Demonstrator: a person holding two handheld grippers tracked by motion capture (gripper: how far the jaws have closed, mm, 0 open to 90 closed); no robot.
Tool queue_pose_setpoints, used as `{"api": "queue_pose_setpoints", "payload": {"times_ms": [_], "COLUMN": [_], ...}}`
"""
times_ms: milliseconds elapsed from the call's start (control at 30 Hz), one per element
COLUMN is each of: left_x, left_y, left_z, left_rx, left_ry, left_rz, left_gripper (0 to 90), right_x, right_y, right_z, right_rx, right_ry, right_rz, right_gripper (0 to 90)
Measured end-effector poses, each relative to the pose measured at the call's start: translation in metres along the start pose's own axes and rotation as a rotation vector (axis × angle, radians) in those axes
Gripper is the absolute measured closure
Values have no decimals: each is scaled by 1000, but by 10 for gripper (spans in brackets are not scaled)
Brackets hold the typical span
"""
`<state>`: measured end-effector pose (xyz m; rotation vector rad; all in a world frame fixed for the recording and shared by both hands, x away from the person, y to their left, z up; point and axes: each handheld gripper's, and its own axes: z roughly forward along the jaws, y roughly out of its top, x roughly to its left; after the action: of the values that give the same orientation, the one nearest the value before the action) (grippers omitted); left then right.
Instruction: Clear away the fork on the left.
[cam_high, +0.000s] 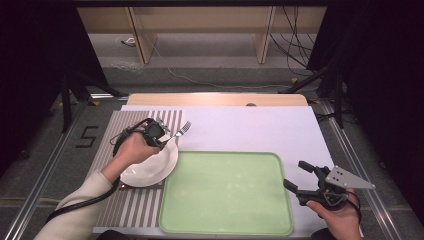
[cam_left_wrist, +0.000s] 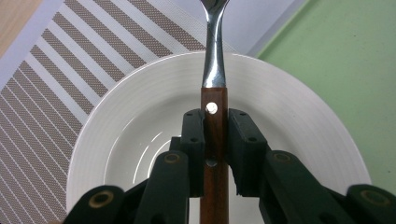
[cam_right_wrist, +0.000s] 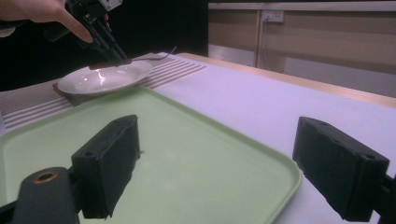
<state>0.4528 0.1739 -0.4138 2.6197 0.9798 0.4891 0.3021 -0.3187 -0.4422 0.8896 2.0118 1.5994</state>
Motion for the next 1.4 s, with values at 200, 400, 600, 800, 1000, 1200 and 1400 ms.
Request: {"api": "queue_pose_setpoints", "payload": {"times_ms": [200, 400, 600, 800, 1000, 1200, 1400], "left_x": [-7, -16, -24, -31, -37, -45, -52], "left_y": [-3, -6, -11, -13, -13, -12, -11], "left_z": [-3, -5, -5, -6, -7, -10, -10], "left_rx": [-4, -7, -7, -12, -10, -14, -13], "left_ry": [-7, -30, -56, -66, -77, -85, -96], "left_rz": [2, 0, -1, 7, 17, 26, 27], "left_gripper": [767, 767, 767, 767, 767, 767, 767], "right_x": [0, 0, 0, 0, 0, 0, 0], "right_y": [0, 0, 0, 0, 0, 0, 0], "right_z": [0, 0, 0, 0, 0, 0, 0], "right_rx": [2, 2, 2, 1, 1, 1, 1], "right_ry": [1, 0, 0, 0, 0, 0, 0], "right_rz": [0, -1, -2, -2, -2, -2, -4], "right_gripper": [159, 159, 159, 159, 159, 159, 159]}}
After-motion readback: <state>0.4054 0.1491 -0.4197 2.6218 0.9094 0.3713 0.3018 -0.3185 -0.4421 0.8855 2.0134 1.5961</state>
